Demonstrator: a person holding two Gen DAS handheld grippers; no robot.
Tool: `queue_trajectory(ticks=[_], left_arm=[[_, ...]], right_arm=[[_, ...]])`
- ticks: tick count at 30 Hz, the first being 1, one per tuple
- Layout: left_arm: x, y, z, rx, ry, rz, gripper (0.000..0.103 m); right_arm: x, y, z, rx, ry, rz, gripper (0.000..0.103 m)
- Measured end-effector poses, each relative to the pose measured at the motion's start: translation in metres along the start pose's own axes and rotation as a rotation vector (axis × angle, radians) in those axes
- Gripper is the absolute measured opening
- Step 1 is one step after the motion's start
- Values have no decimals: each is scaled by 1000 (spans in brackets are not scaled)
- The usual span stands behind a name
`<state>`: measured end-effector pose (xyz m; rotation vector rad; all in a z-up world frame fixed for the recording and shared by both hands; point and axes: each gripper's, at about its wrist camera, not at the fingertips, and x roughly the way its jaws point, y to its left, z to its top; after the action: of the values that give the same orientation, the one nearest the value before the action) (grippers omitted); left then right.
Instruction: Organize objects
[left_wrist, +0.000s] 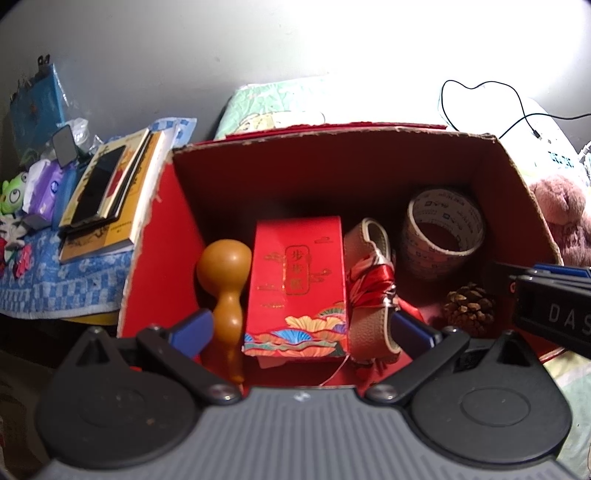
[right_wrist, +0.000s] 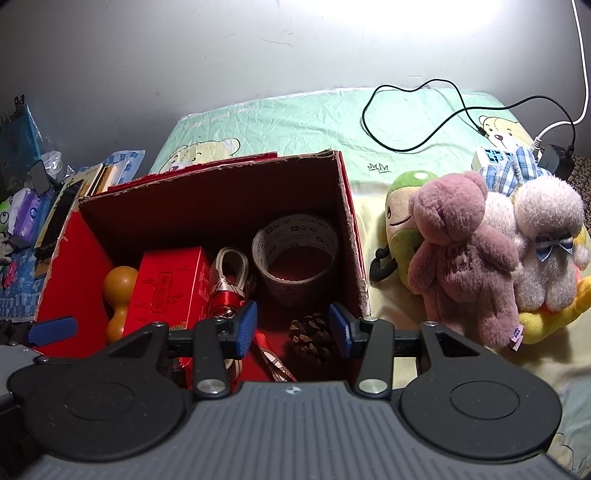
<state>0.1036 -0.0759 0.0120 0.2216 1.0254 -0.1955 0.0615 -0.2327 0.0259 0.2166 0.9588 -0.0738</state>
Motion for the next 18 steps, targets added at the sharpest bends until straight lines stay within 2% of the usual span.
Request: queue_trajectory(ticks=[18], left_arm=[[-2,4,-4,-6,-5,0,102]], right_arm=[[-2,0,-6,8,0,27,47]])
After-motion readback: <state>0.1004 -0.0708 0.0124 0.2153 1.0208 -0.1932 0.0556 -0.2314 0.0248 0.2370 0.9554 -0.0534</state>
